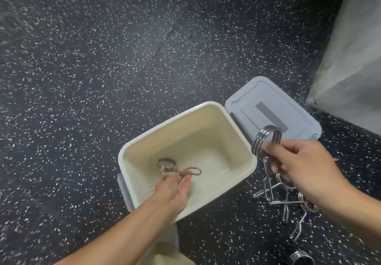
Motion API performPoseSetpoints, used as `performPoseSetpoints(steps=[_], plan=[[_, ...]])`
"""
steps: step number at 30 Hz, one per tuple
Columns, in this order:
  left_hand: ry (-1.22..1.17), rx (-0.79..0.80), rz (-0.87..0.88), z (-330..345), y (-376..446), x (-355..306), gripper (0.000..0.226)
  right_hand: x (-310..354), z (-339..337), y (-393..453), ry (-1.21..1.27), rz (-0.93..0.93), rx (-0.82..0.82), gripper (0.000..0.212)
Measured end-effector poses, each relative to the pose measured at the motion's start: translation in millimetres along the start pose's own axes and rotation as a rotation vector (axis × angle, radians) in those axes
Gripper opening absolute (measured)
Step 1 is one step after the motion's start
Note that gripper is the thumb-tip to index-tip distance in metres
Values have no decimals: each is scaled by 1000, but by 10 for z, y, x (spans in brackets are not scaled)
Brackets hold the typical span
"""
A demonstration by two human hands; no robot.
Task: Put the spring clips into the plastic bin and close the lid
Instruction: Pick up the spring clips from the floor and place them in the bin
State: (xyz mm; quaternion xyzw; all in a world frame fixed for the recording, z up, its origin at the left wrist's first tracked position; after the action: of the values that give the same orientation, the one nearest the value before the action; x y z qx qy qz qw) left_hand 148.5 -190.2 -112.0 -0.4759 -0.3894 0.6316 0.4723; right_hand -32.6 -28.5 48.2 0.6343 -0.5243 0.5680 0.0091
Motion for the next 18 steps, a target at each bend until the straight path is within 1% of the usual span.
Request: performPoseSetpoints(steps=[3, 4, 6, 9, 13, 16, 18], plan=[[13, 2, -138, 59, -179, -64, 20, 52, 79, 72, -66, -30, 1, 49], [24, 6, -148, 73, -251, -82, 20, 78, 113, 99, -98, -51, 7, 49], [22, 25, -154, 92, -366, -102, 33, 149, 196, 141, -133, -98, 23, 49], [-22, 45, -177, 84, -513, -111, 40, 282, 372, 221, -180, -119, 44, 45], [-84, 63, -242, 89, -645, -114, 57, 380, 689, 392, -221, -20, 131, 40], [-117, 58, -329, 121, -824, -136, 61, 361, 951, 522, -207, 54, 194, 37], [-127, 20, -390, 128, -934, -153, 61, 334, 1129, 620, -224, 98, 216, 36]])
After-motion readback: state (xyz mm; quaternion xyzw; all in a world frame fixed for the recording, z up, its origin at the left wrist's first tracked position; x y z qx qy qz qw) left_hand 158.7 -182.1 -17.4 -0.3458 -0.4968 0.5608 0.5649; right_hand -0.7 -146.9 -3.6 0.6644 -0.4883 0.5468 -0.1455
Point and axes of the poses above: each hand's wrist, its own y-axis towards the middle knuckle, its own z-axis out of the palm, x = y × z, the point moved 4 cm from there along y, towards the middle knuckle, and after that the axes turned 5 degrees about x, right-handed, at the moved point
